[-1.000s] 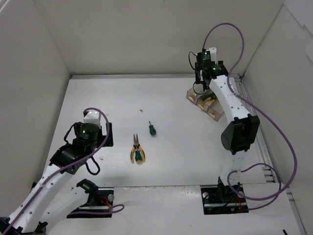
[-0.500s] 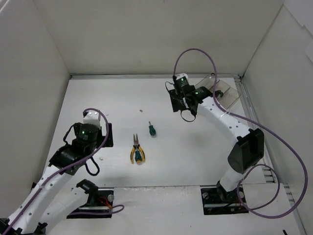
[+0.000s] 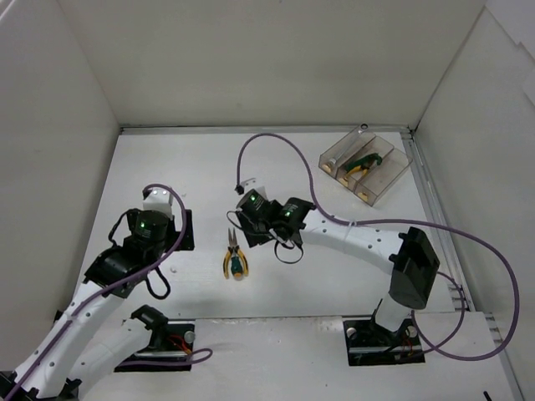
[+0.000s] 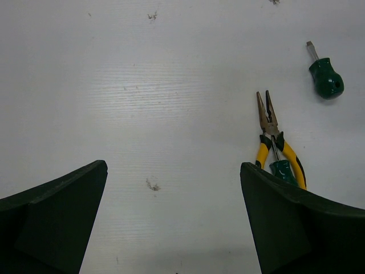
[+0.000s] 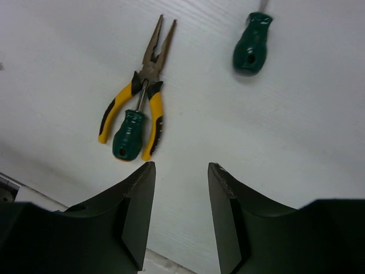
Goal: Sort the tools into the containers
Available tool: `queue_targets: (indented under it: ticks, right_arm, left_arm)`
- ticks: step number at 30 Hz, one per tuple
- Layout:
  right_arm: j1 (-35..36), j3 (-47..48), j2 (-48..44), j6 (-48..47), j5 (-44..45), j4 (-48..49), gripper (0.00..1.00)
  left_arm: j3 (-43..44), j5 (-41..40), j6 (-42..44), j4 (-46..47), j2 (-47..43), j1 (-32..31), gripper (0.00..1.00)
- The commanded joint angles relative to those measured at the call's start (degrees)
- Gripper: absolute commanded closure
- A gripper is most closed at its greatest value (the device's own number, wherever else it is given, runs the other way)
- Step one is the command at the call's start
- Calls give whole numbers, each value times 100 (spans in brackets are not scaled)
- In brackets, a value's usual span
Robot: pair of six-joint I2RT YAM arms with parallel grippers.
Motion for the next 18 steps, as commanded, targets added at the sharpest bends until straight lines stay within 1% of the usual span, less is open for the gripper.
queue_targets:
  ticks: [1, 4, 10, 13, 18]
  right_arm:
    - [343, -148, 183, 683, 56, 601, 61]
    - [440, -315, 402, 851, -155, 822, 62]
    - [458, -228, 877, 921, -208, 901, 65]
    - [511, 140, 1123, 956, -182, 902, 64]
    - [494, 466, 1518, 1176, -77, 902, 63]
  left_arm:
    - [64, -61, -58, 195, -15, 38, 0]
    - [56, -79, -76, 186, -93, 38, 0]
    - [47, -18, -50, 230, -68, 38, 0]
    - [56, 0, -32, 230, -24, 38, 0]
    - [56, 0, -32, 248, -50, 38, 0]
